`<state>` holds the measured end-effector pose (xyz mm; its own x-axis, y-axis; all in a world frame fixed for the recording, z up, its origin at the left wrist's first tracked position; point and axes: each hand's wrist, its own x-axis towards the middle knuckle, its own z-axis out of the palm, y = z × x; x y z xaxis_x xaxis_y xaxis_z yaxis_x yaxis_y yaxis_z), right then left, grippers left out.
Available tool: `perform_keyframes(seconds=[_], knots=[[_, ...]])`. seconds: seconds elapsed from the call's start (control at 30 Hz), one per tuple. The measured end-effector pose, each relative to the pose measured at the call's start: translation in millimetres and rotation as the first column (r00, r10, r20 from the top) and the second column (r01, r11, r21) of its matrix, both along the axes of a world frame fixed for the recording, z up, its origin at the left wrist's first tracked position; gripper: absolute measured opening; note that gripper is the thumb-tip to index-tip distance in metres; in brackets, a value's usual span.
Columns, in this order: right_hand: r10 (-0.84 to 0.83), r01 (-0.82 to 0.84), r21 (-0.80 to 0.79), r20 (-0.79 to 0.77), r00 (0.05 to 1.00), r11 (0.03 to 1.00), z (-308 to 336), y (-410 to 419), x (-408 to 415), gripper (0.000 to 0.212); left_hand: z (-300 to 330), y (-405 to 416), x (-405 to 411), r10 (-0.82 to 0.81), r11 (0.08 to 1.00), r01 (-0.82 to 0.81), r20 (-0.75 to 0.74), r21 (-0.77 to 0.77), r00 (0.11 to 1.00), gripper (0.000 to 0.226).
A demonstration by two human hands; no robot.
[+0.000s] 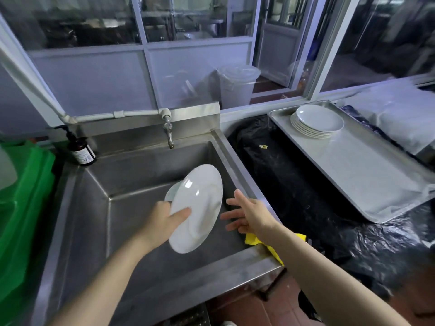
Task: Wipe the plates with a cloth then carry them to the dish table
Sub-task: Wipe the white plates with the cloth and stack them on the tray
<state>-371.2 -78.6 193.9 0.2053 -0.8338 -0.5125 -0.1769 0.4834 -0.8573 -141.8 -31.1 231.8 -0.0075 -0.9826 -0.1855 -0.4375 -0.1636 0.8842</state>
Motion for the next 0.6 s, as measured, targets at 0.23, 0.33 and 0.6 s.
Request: perform_keyframes(seconds=[0.23, 0.33, 0.6], knots=[[-0.125, 0.046, 0.318, 0.233, 0.964, 0.947, 11.9, 15.4, 14.9, 0.084, -13.2, 6.0, -4.1, -0.297, 0.889, 0.457, 0.789, 0.023, 0.538, 0.043], [-0.269, 0.151, 0.356, 0.310, 0.912, 0.922, 11.9, 26.3, 16.4, 0.033, -18.5, 10.1, -6.7, -0.305, 0.801, 0.598, 0.880, 0.031, 0.363, 0.041], [-0.453, 0.417, 0.185, 0.460, 0.763, 0.890, 10.3, 46.6, -7.0, 0.040, -42.1, 0.4, 20.0, -0.300, 0.859, 0.513, 0.812, 0.001, 0.501, 0.058]])
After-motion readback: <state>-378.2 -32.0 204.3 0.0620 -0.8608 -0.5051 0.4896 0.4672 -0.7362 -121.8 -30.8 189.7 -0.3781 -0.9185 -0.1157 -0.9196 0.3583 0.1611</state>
